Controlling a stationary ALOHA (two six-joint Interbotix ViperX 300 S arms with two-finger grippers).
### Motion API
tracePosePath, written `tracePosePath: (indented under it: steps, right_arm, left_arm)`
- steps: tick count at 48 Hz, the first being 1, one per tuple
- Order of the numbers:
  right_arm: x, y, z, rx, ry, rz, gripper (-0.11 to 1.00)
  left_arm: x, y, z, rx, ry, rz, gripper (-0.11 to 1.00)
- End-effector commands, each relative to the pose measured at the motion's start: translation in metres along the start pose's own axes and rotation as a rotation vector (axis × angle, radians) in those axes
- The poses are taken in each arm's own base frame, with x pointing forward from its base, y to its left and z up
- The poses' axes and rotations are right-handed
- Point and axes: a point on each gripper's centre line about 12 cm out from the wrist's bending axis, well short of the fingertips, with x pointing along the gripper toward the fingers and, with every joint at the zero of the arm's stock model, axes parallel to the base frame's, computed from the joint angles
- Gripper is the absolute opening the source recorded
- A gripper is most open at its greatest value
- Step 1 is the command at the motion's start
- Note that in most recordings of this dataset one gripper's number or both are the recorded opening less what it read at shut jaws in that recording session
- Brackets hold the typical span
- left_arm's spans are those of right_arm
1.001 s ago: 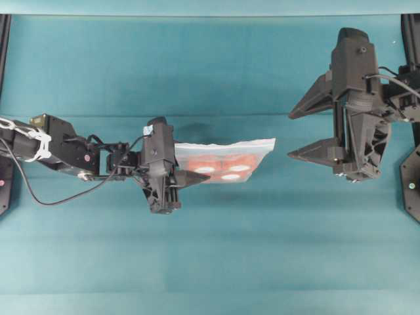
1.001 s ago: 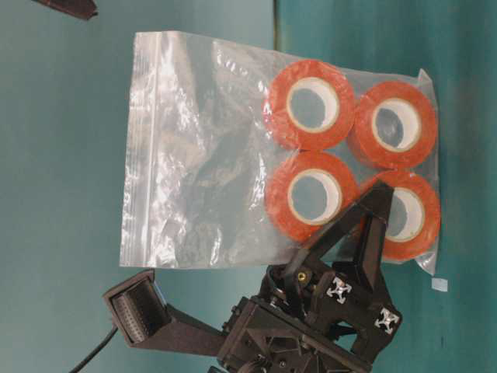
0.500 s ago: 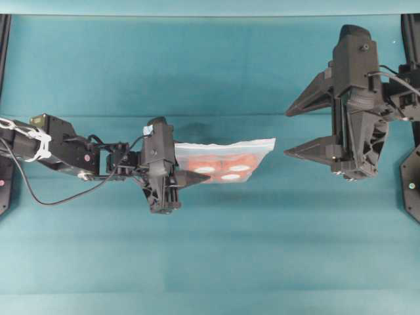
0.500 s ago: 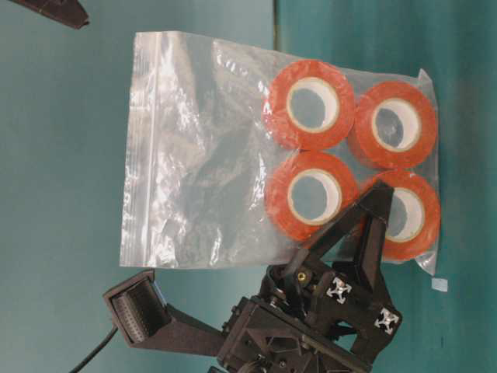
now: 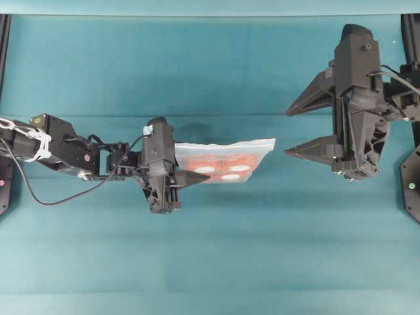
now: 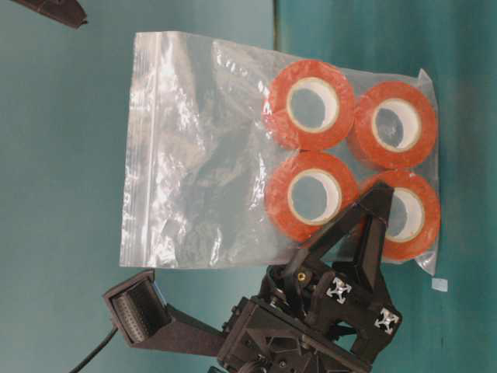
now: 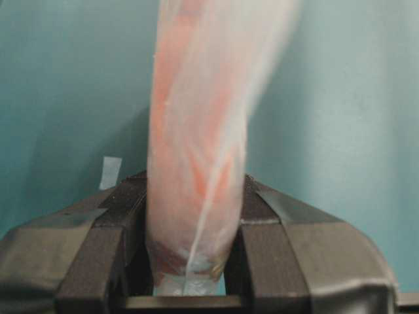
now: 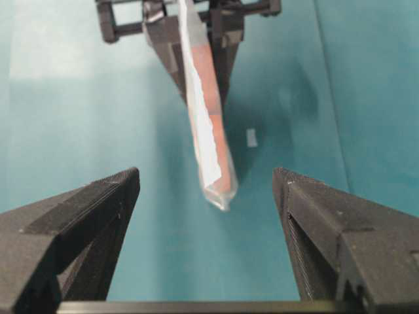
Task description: Hand over the clear zip bag and make it stand upright.
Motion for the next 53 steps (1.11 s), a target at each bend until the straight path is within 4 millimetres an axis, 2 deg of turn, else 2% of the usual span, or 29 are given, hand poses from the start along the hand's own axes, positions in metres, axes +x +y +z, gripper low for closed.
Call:
tracePosePath:
  steps: [1,53]
  right_arm:
    - [-0.0061,0.0013,0.0055,0.008,-0.031,0.002,0.87]
    - [-0.0026,0.0008,-0.0016,0.009,-0.011,0.002,0.87]
  left_arm:
    - [-0.0003,-0.0006,0.0073,0.0,-0.017,-0.002,0.26]
    - [-0.0008,-0.001,0.0047,0.0,-0.001,-0.002,0.26]
